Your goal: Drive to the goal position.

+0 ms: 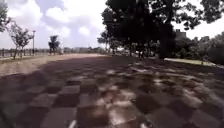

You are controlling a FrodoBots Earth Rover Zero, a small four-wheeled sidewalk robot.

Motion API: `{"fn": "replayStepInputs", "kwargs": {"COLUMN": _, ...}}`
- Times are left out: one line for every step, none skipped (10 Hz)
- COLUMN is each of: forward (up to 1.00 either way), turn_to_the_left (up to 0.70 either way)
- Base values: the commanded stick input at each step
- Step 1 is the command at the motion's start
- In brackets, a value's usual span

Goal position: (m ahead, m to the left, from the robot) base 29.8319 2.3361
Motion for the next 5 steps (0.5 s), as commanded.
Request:
{"fn": "replayStepInputs", "kwargs": {"forward": 0.70, "turn_to_the_left": 0.00}}
{"fn": "replayStepInputs", "kwargs": {"forward": 0.70, "turn_to_the_left": 0.00}}
{"fn": "replayStepInputs", "kwargs": {"forward": 0.70, "turn_to_the_left": 0.00}}
{"fn": "replayStepInputs", "kwargs": {"forward": 0.70, "turn_to_the_left": 0.00}}
{"fn": "replayStepInputs", "kwargs": {"forward": 0.70, "turn_to_the_left": 0.00}}
